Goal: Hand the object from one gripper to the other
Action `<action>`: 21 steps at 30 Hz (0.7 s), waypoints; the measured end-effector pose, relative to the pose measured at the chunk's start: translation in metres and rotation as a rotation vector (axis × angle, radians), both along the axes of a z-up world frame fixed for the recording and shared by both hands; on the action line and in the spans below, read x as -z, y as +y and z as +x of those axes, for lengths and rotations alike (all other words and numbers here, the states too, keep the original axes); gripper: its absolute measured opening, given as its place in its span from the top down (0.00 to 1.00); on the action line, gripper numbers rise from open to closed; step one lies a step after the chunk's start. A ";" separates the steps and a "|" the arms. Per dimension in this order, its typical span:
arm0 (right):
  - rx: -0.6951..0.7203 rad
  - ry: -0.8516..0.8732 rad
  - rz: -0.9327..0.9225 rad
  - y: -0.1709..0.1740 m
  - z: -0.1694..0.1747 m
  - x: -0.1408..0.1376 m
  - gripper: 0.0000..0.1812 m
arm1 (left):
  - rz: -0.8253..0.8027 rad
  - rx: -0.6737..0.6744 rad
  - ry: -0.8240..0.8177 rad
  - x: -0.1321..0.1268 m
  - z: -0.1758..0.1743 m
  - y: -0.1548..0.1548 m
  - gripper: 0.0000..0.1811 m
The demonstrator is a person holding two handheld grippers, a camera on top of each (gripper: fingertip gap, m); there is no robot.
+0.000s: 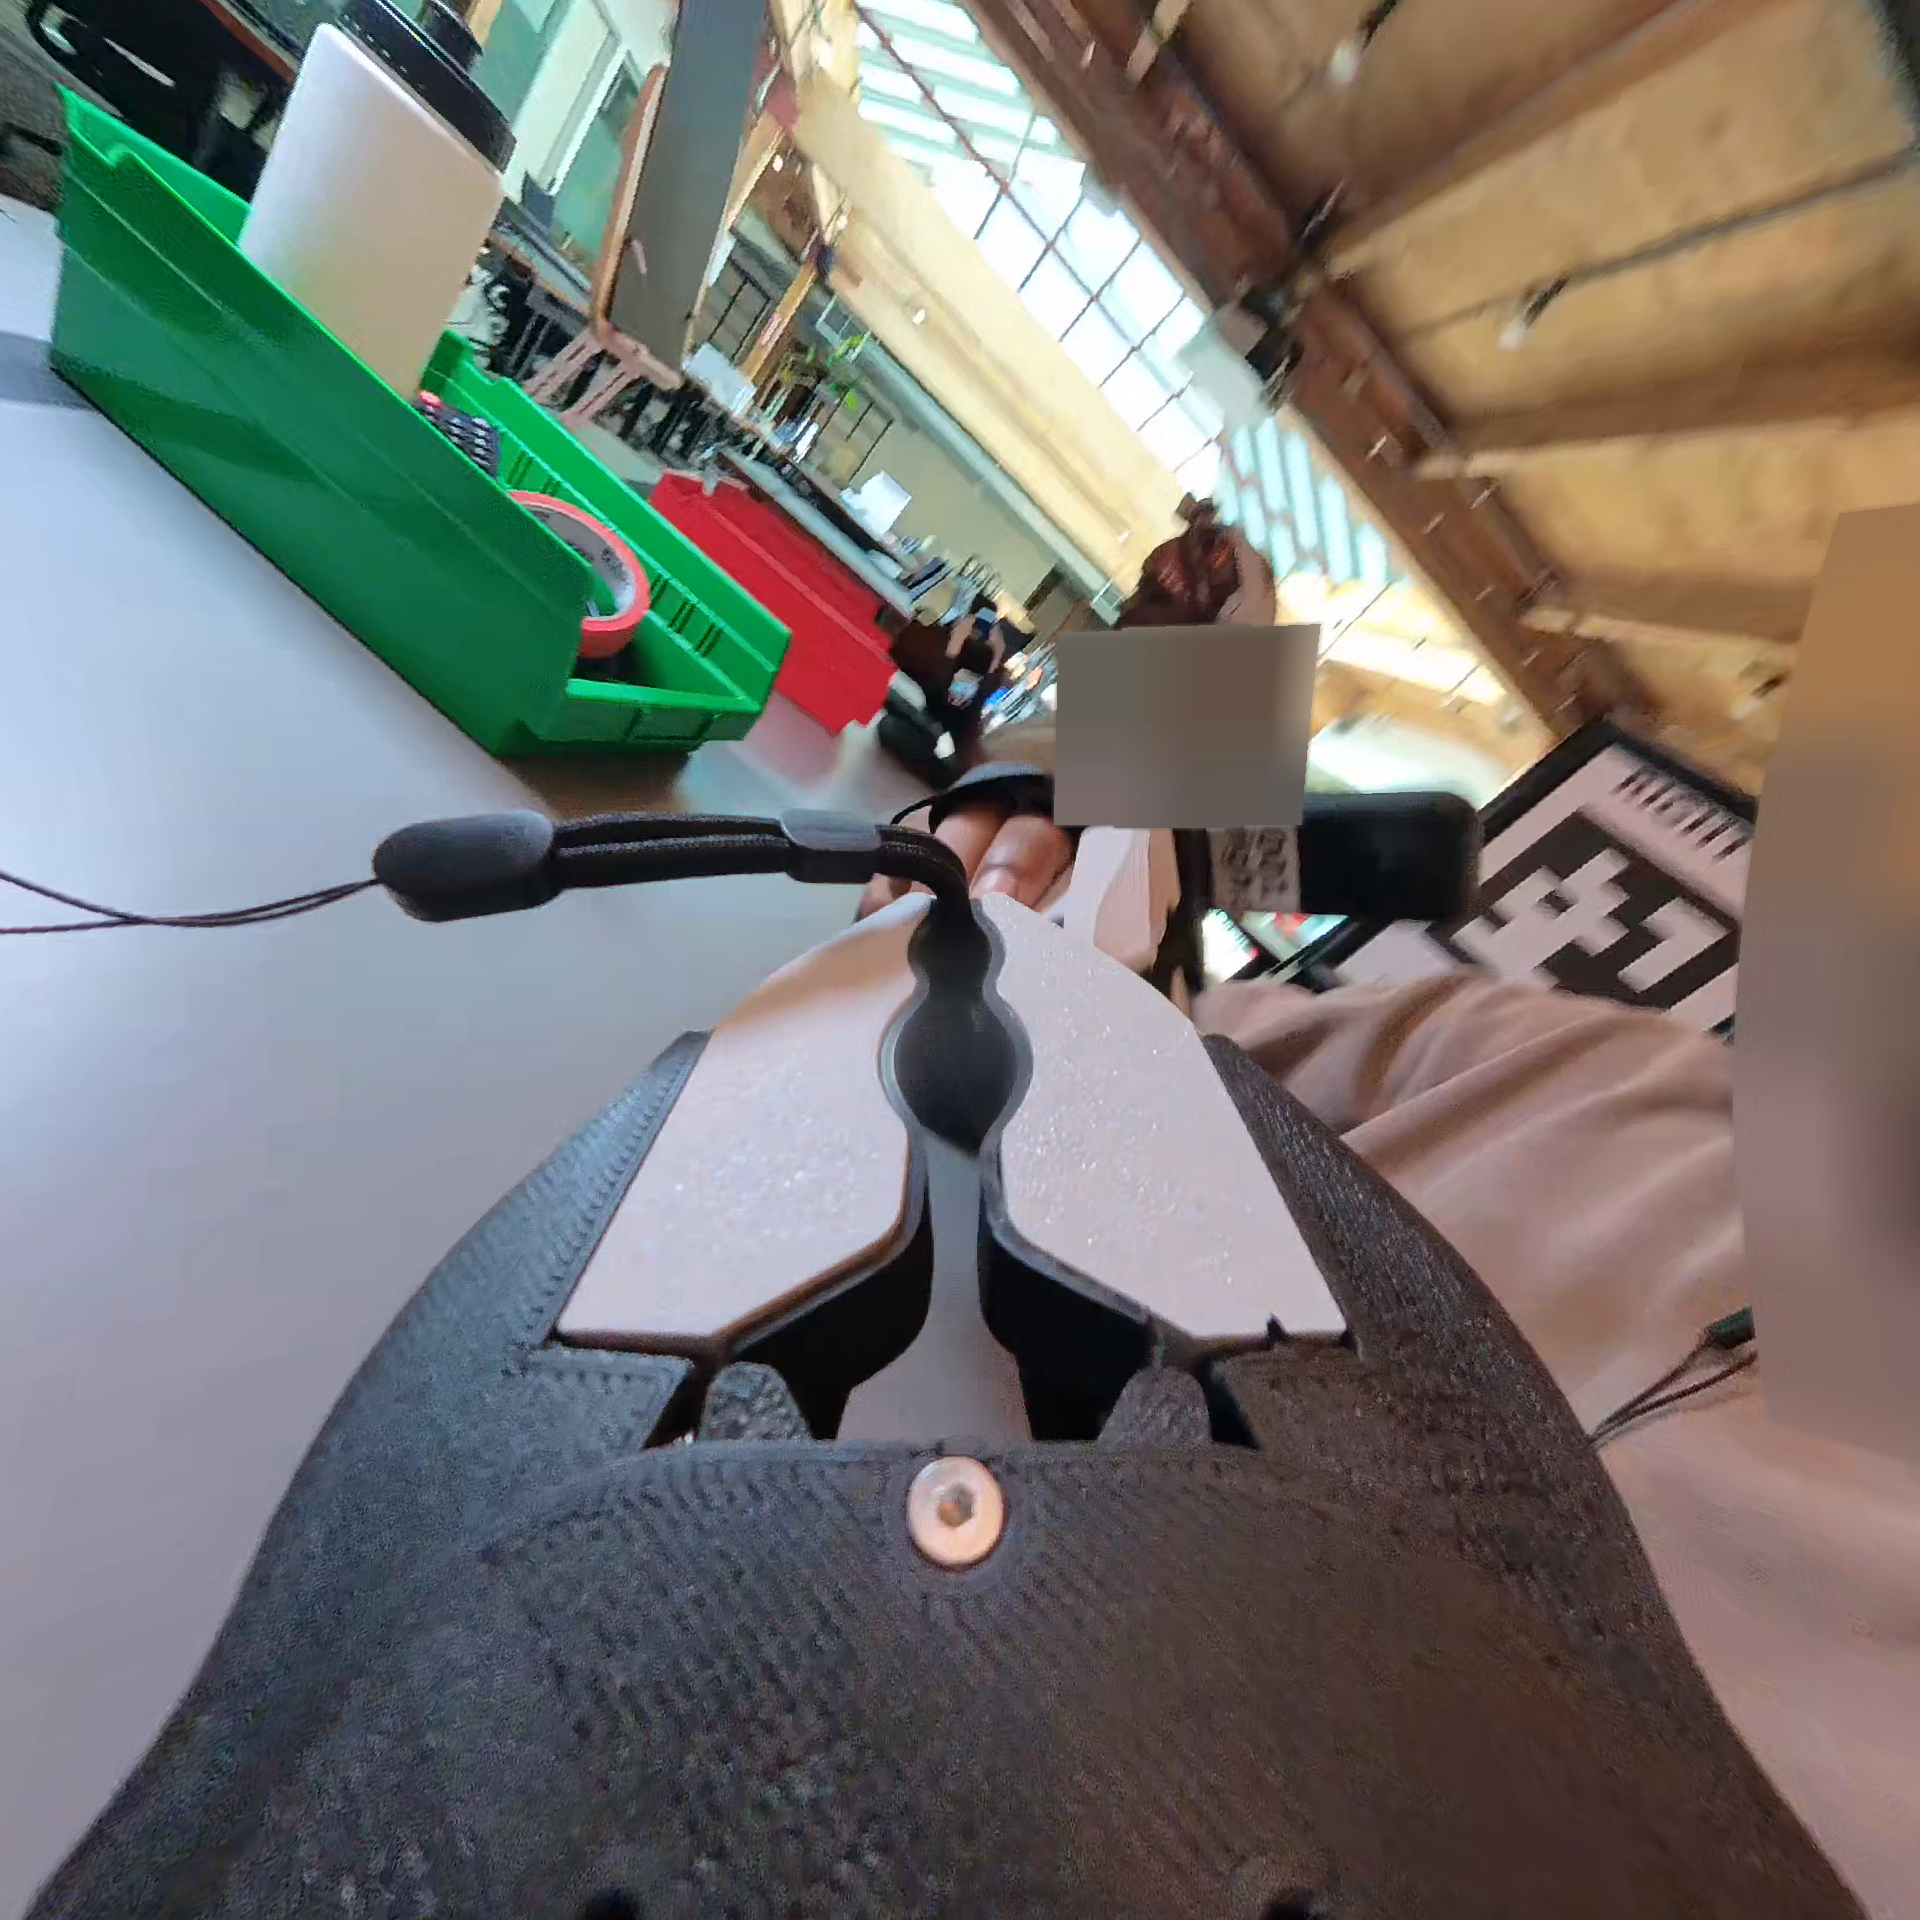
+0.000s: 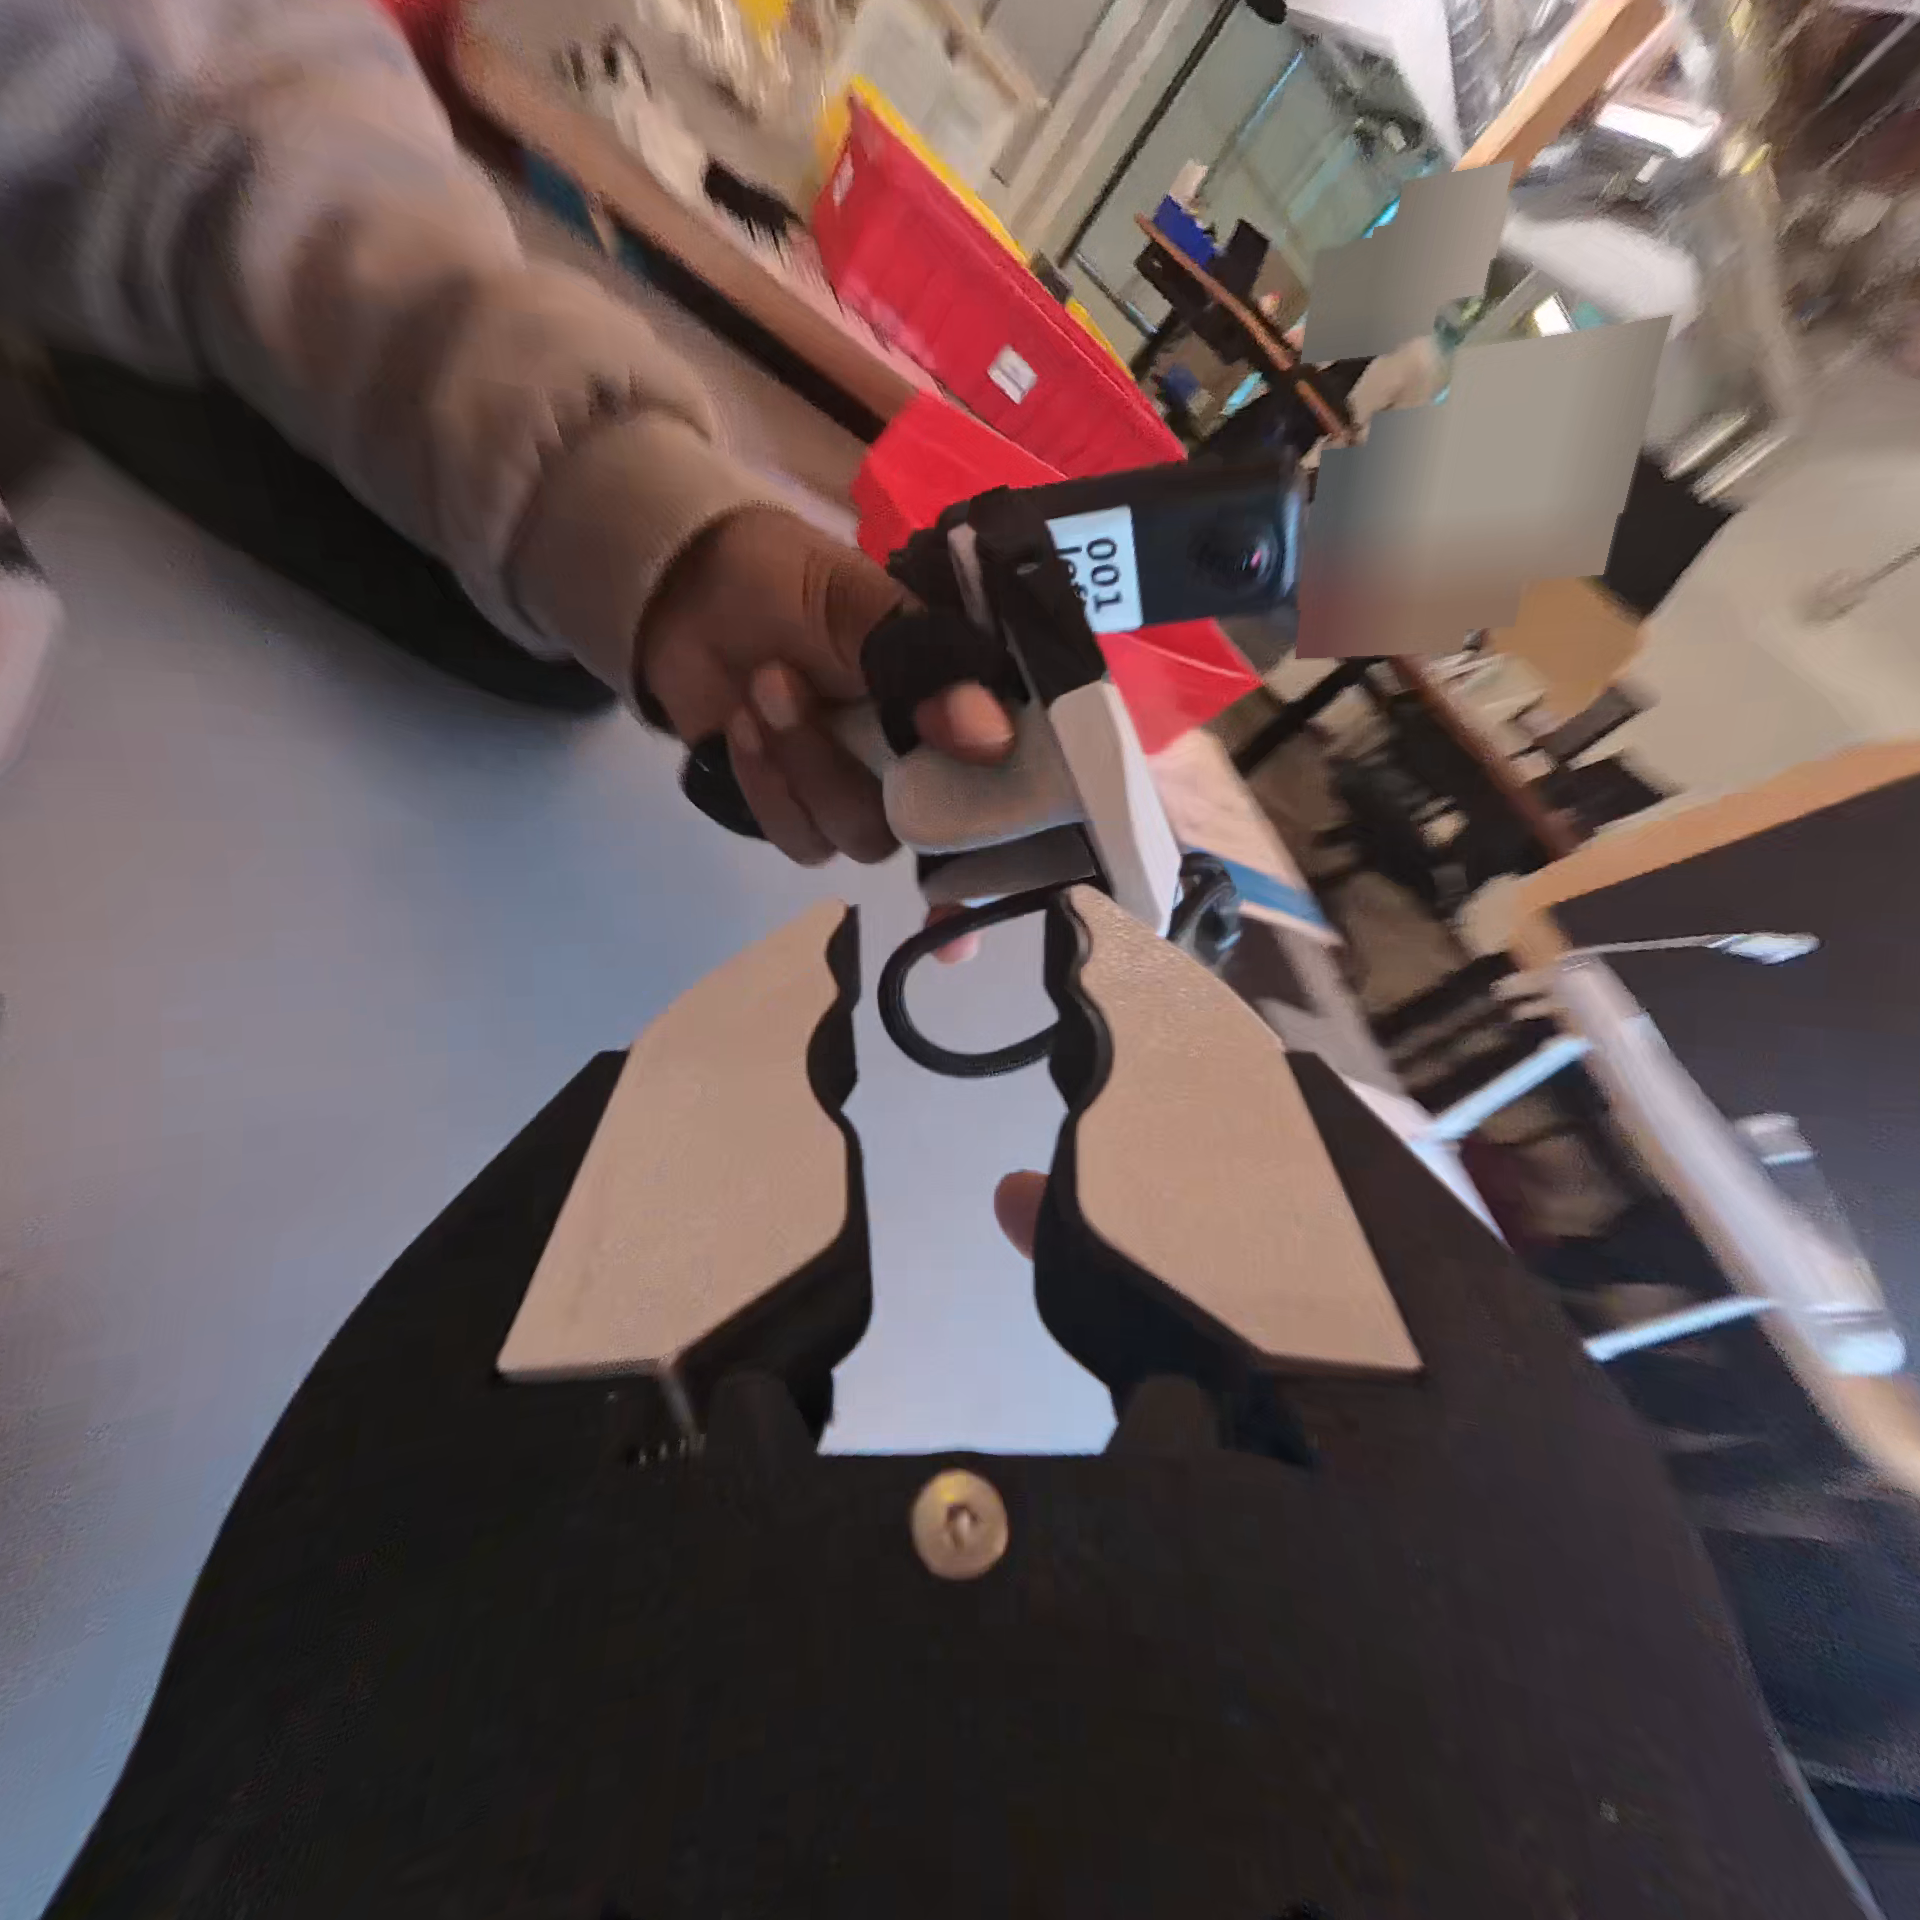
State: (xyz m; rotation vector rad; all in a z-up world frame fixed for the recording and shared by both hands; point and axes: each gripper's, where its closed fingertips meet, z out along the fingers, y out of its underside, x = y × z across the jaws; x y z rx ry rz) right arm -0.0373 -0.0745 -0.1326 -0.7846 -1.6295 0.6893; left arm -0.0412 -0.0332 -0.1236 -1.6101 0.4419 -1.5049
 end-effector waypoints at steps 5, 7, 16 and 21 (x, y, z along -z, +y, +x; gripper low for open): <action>-0.051 -0.002 -0.694 0.026 0.011 -0.020 0.77 | 0.215 0.058 0.436 0.028 0.008 -0.013 0.98; -0.031 -0.054 -0.914 0.040 0.013 -0.012 0.78 | 0.301 0.077 0.627 0.043 0.011 -0.018 0.98; -0.063 -0.337 -1.294 0.016 -0.001 0.034 0.87 | 0.423 0.227 1.021 0.087 0.022 -0.044 0.98; -0.165 -0.196 -1.273 0.021 0.000 0.010 0.99 | 0.401 0.182 0.950 0.075 0.014 -0.038 0.98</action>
